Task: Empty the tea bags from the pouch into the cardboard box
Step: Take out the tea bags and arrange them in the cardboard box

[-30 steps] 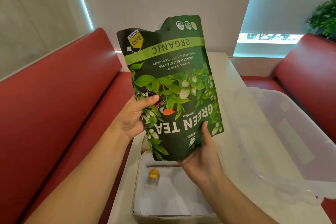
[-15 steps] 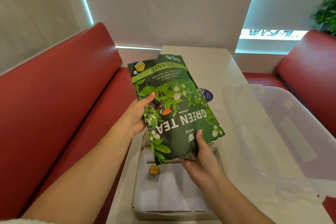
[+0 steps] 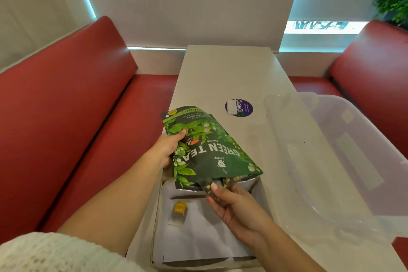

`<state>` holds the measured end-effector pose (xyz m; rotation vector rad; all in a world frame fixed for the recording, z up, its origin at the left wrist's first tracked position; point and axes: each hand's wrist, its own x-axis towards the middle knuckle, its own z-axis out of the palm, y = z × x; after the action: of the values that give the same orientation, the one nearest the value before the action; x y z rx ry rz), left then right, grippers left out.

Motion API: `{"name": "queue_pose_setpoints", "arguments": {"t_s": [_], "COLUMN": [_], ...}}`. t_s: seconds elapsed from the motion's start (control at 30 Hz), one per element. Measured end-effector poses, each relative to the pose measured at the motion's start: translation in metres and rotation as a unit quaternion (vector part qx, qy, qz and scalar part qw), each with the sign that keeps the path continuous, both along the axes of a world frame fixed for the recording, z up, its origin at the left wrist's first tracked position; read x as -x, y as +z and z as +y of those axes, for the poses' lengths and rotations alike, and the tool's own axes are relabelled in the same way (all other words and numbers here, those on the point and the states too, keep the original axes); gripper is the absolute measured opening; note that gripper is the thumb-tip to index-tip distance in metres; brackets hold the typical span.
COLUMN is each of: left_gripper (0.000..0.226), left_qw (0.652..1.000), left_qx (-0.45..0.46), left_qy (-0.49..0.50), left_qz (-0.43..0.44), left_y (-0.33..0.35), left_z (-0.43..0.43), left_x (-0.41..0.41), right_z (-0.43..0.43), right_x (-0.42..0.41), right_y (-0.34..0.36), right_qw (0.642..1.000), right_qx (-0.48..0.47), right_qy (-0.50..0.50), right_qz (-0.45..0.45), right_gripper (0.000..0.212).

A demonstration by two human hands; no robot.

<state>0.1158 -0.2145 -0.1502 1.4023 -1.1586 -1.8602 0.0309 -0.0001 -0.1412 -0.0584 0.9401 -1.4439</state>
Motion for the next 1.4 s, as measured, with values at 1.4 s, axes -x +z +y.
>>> {"name": "queue_pose_setpoints", "arguments": {"t_s": [1.4], "left_gripper": [0.015], "left_qw": [0.590], "left_qx": [0.704], "left_qy": [-0.292], "left_qz": [-0.266], "left_y": [0.058], "left_z": [0.102], "left_x": [-0.031], "right_z": [-0.001], "right_x": [0.016], "right_y": [-0.029], "right_qw": [0.824], "right_qx": [-0.086], "right_qy": [-0.103], "right_qz": [0.550], "right_gripper": [0.017]}}
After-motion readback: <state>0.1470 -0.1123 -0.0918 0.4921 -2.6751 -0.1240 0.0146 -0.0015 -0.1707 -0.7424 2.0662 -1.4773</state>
